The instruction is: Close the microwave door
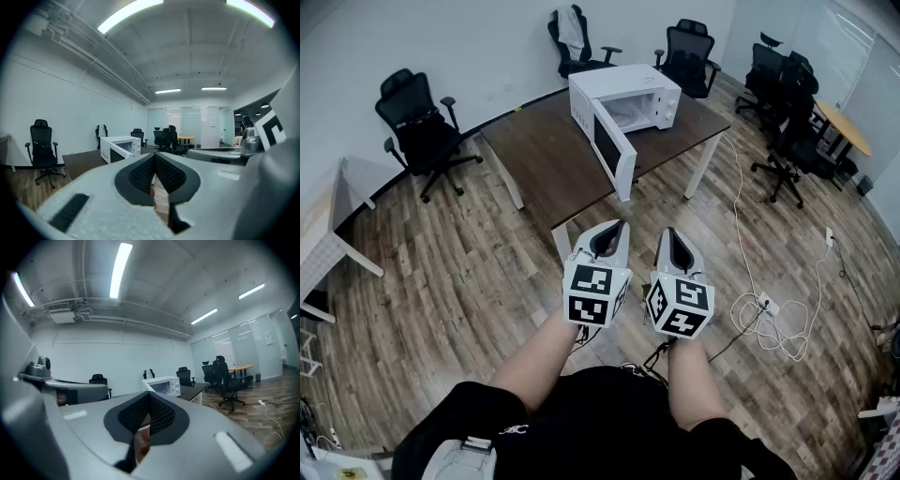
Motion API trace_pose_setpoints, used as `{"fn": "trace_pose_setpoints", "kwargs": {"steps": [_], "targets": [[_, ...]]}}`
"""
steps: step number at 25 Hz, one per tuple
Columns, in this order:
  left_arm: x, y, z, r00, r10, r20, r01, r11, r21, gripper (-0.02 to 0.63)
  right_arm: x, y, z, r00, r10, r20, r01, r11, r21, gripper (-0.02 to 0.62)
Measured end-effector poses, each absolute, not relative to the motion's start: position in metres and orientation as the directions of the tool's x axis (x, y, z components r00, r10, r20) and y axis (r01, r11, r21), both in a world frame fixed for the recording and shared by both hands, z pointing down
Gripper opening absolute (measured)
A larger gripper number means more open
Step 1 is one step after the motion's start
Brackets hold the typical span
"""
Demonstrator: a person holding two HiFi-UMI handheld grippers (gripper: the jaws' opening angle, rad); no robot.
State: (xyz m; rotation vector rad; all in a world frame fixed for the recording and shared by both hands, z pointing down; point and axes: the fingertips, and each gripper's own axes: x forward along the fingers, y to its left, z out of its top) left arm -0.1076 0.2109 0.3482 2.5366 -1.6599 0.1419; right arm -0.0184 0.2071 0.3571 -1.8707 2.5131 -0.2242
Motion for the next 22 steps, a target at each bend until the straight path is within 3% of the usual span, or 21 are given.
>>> {"fn": "trace_pose_setpoints", "kwargs": {"steps": [11, 22], "targets": [[-0.09, 0.191, 0.358, 0.39, -0.905, 0.17, -0.921, -0.388, 0.043, 0.009, -0.001, 0.19, 0.354, -0.315, -0.949, 0.025, -0.94, 0.309, -0.145, 0.009], [-0.068, 0.154, 0.371, 0.329, -0.927, 0.182, -0.944, -0.324, 0.057, 0.009, 0.031, 0.155, 0.372, -0.355, -0.933, 0.062, -0.93, 0.347, -0.119, 0.009]]}}
